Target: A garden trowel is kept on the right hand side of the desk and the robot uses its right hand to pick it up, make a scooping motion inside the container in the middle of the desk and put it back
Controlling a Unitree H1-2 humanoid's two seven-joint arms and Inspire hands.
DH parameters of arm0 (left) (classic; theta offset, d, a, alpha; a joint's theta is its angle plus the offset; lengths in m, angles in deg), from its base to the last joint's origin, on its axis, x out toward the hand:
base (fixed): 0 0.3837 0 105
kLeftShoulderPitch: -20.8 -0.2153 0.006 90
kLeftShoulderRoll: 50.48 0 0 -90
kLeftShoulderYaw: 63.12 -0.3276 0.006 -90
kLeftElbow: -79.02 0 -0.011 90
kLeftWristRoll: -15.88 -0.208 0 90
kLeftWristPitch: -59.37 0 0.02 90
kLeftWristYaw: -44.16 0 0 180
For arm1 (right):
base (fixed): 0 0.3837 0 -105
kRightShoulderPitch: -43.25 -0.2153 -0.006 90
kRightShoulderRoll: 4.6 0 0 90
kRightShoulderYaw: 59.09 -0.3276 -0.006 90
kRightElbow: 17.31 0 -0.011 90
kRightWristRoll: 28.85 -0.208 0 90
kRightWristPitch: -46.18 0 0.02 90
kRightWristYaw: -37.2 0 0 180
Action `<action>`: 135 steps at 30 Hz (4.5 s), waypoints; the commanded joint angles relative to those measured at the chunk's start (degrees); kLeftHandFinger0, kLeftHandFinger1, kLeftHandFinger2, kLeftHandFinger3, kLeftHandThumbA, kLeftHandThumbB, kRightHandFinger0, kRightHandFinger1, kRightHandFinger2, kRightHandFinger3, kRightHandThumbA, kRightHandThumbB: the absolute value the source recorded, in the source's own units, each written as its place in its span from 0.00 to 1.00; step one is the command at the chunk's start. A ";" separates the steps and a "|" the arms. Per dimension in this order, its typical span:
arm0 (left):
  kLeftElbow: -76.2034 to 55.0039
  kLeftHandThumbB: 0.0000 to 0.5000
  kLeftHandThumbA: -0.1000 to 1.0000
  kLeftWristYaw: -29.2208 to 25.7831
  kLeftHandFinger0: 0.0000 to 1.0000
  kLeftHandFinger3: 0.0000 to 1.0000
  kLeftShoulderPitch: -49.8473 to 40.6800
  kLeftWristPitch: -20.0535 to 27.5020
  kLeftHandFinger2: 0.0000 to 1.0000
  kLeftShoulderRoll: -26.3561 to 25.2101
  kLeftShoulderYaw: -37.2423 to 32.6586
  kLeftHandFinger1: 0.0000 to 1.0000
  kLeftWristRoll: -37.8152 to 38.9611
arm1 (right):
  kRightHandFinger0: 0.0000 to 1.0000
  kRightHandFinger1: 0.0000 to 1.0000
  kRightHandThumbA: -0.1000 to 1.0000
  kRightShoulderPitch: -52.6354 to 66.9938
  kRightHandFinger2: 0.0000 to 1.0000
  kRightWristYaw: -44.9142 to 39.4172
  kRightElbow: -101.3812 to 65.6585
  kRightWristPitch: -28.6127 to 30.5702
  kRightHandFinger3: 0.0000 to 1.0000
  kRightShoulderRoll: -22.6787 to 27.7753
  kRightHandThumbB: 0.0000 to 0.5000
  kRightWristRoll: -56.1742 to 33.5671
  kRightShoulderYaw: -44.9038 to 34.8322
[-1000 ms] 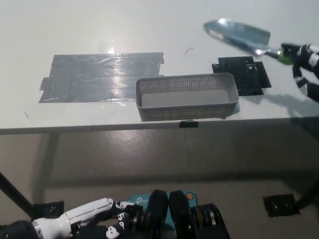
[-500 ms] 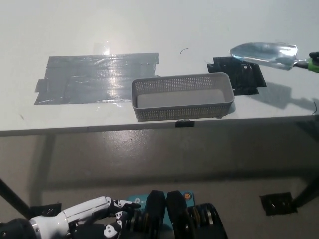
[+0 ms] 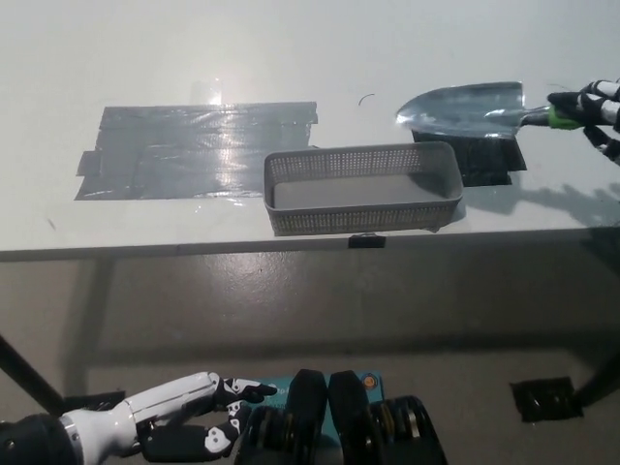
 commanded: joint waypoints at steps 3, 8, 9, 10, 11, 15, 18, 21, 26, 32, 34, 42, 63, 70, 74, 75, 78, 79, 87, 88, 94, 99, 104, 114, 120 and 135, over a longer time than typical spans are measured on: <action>-0.42 1.00 1.00 0.28 1.00 1.00 1.48 -0.71 1.00 -1.53 0.27 1.00 0.94 | 0.00 0.00 0.00 -5.64 0.53 5.22 1.70 0.26 0.53 5.50 0.15 1.03 2.41; -0.66 1.00 1.00 0.21 1.00 1.00 1.75 -0.71 1.00 -1.66 0.25 1.00 0.70 | 0.00 0.00 0.00 -7.94 0.34 10.16 4.47 0.26 0.38 7.44 0.11 3.43 6.01; -0.60 1.00 1.00 0.24 1.00 1.00 1.93 -0.71 1.00 -1.62 0.27 1.00 0.70 | 0.00 0.00 0.00 -8.28 0.32 10.76 4.92 0.26 0.36 7.48 0.13 3.41 6.45; -0.57 1.00 1.00 0.27 1.00 1.00 2.03 -0.71 1.00 -1.61 0.23 1.00 0.68 | 0.00 0.00 0.00 -8.41 0.27 11.25 5.16 0.26 0.31 7.56 0.14 3.39 6.80; -0.29 1.00 1.00 0.31 1.00 1.00 2.16 -0.71 1.00 -1.66 0.10 1.00 0.91 | 0.00 0.00 0.00 -9.33 0.19 12.53 5.65 0.26 0.24 7.53 0.10 3.35 8.50; -0.11 1.00 1.00 0.41 1.00 1.00 2.73 -0.71 1.00 -1.55 -0.22 1.00 1.36 | 0.00 0.00 0.00 -10.78 0.11 13.96 6.22 0.26 0.14 7.35 0.13 4.15 11.28; 0.07 1.00 1.00 0.27 1.00 1.00 2.96 -0.71 1.00 -1.54 -0.43 1.00 1.16 | 0.00 0.00 0.00 -11.74 0.09 14.14 5.67 0.26 0.11 7.24 0.22 3.34 13.64; 0.09 1.00 1.00 0.43 1.00 1.00 3.40 -0.71 1.00 -1.69 -0.70 1.00 1.41 | 0.00 0.00 0.00 -12.28 0.00 15.17 5.39 0.26 0.06 6.52 0.05 4.24 14.66; -0.12 1.00 1.00 0.35 1.00 1.00 3.53 -0.71 1.00 -1.96 -0.74 1.00 1.49 | 0.00 0.00 0.00 -13.57 0.28 14.46 3.79 0.26 0.16 5.81 0.12 4.14 16.95; -0.41 1.00 1.00 0.10 1.00 1.00 3.89 -0.71 1.00 -2.03 -0.70 1.00 1.53 | 0.00 0.00 0.00 -14.04 0.17 16.39 4.80 0.26 0.06 6.62 0.11 4.61 19.20; -0.37 1.00 1.00 -0.02 1.00 1.00 3.80 -0.71 1.00 -1.89 -0.63 1.00 1.80 | 0.00 0.00 0.00 -12.15 0.15 10.13 5.87 0.26 0.27 6.22 0.17 7.48 14.52; -0.76 1.00 1.00 0.03 1.00 1.00 4.31 -0.71 1.00 -1.91 -1.25 1.00 1.79 | 0.00 0.00 0.00 -8.46 0.06 -3.49 1.90 -0.76 0.29 5.17 0.26 8.85 4.68; -0.99 1.00 1.00 -0.34 1.00 1.00 6.31 -0.71 1.00 -3.15 -2.01 1.00 3.46 | 0.00 0.00 0.00 -9.97 0.27 -2.25 1.79 0.26 0.24 2.04 0.36 14.75 5.56; -1.27 1.00 1.00 -0.72 1.00 1.00 6.57 -0.71 1.00 -3.36 -2.28 1.00 3.44 | 0.00 0.00 0.00 -8.81 0.02 -4.73 4.87 0.26 0.24 1.83 0.47 19.47 5.33; -1.28 1.00 1.00 -0.82 1.00 1.00 6.81 -0.71 1.00 -3.18 -2.58 1.00 3.34 | 0.00 0.00 0.02 -7.90 0.01 -7.00 4.24 0.26 0.28 1.44 0.40 20.92 4.55; -1.45 1.00 1.00 -0.92 1.00 1.00 6.84 -0.71 1.00 -3.22 -2.66 1.00 3.39 | 0.00 0.00 0.03 -7.98 0.01 -7.83 3.93 0.26 0.29 1.36 0.41 20.68 4.95; -1.46 1.00 1.00 -1.21 1.00 1.00 7.14 -0.71 1.00 -3.05 -3.06 1.00 3.52 | 0.00 0.00 0.10 -7.90 0.03 -11.94 1.92 0.25 0.37 0.12 0.41 21.03 4.26; -1.60 1.00 1.00 -1.53 1.00 1.00 7.36 -0.71 1.00 -3.11 -3.30 1.00 4.02 | 0.00 0.00 0.11 -7.95 0.00 -11.16 1.79 0.26 0.50 -0.23 0.45 21.27 4.50; -1.98 1.00 1.00 -2.16 1.00 1.00 8.65 -0.71 1.00 -3.51 -4.68 1.00 4.86 | 0.00 0.00 0.00 -9.06 0.00 -12.22 -1.12 0.26 0.40 -4.69 0.44 19.43 6.03; -1.96 1.00 1.00 -2.24 1.00 1.00 9.04 -0.71 1.00 -3.48 -4.95 1.00 4.91 | 0.00 0.00 0.00 -8.90 0.00 -12.18 -1.37 0.26 0.39 -4.42 0.44 19.24 5.79; -1.45 1.00 1.00 -2.41 1.00 1.00 11.02 -0.71 1.00 -3.72 -6.42 1.00 6.07 | 0.00 0.00 0.03 -10.01 0.00 -10.15 -2.95 0.26 0.31 -5.44 0.40 17.08 8.55; -1.31 1.00 1.00 -2.13 1.00 1.00 11.52 -0.71 1.00 -3.13 -7.05 1.00 5.35 | 0.00 0.00 0.01 -9.19 0.05 -14.65 -3.46 0.26 0.34 -6.39 0.39 16.45 8.21; -1.07 1.00 1.00 -2.51 1.00 1.00 11.97 -0.71 1.00 -3.46 -8.12 1.00 6.05 | 0.00 0.00 0.04 -9.12 0.07 -14.24 1.93 0.26 0.30 -12.77 0.21 17.13 7.89; -0.77 1.00 1.00 -2.49 1.00 1.00 11.66 -0.71 1.00 -2.66 -9.51 1.00 5.26 | 0.00 0.00 0.00 -7.06 0.02 -9.59 12.01 -0.68 0.28 -25.04 0.12 19.28 6.39; -0.36 1.00 1.00 -2.70 1.00 1.00 11.84 -0.71 1.00 -2.91 -10.18 1.00 6.45 | 0.00 0.00 0.00 -7.47 0.03 -5.50 17.23 -1.62 0.24 -29.51 0.17 19.33 6.20; -0.28 1.00 1.00 -3.17 1.00 1.00 9.53 -0.71 1.00 -2.33 -9.03 1.00 5.28 | 0.00 0.08 0.00 -3.41 0.34 -24.14 4.95 -1.85 0.16 -23.14 0.09 0.76 -10.34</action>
